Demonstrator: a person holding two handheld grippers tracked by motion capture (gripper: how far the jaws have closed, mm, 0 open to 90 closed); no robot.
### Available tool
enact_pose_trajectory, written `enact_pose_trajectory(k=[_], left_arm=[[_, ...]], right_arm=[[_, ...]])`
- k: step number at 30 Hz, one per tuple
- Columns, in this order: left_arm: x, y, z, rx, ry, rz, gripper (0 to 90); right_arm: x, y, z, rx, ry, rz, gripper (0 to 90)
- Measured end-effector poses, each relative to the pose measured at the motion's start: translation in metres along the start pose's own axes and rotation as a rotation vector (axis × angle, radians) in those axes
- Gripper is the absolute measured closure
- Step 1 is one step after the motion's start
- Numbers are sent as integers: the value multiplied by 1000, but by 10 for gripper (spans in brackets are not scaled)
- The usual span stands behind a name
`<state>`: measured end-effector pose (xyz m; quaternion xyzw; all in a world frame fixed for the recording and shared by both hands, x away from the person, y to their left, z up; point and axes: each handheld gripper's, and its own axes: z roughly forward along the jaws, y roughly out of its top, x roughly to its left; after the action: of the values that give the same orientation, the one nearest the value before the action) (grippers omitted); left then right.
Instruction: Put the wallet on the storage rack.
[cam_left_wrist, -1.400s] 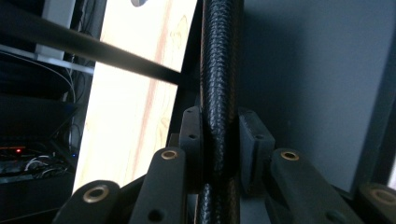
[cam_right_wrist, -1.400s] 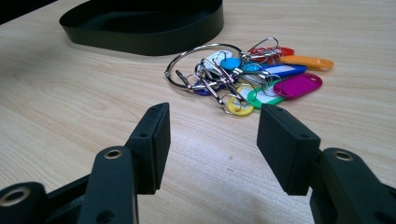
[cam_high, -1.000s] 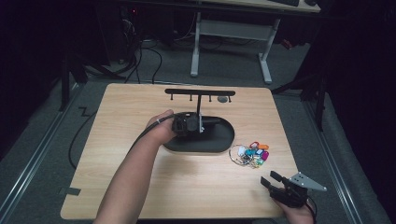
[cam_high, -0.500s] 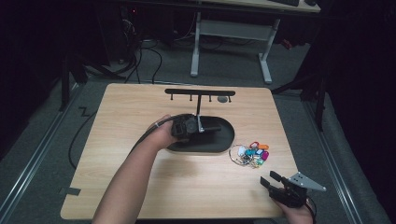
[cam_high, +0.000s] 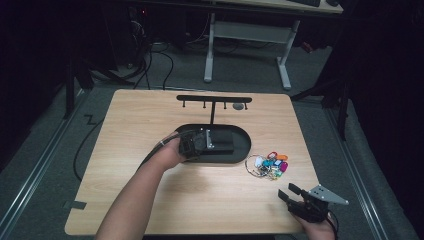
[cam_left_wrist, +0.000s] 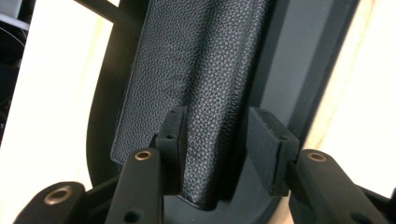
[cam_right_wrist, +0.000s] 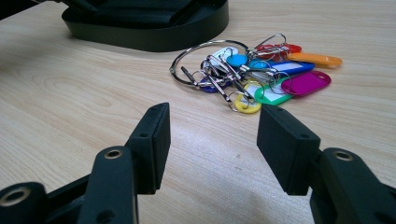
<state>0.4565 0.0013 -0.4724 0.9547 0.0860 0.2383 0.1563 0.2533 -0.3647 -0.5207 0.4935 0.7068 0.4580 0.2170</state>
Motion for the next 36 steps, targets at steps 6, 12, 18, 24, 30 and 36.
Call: enact_pose_trajectory(k=[6,12,18,24,30,36], left_arm=[[-1,-5,-13,-49,2,-55,599],[-6,-14,-32,-107,-4,-127,594],[-20,-32,-47,-183,-17,-186,592],[-32,-50,-51,-189,-13,-240,581],[-47,-71,-55,-217,-47,-290,573],[-64,-90,-56,-241,-70,-339,569]], right_arm=[[1,0,1,3,0,-8,450],[0,1,1,6,-1,-12,450],[2,1,1,14,-4,-20,449],[1,0,2,19,-8,-18,449],[2,0,3,23,-7,-19,449],[3,-1,4,30,-3,-28,449]])
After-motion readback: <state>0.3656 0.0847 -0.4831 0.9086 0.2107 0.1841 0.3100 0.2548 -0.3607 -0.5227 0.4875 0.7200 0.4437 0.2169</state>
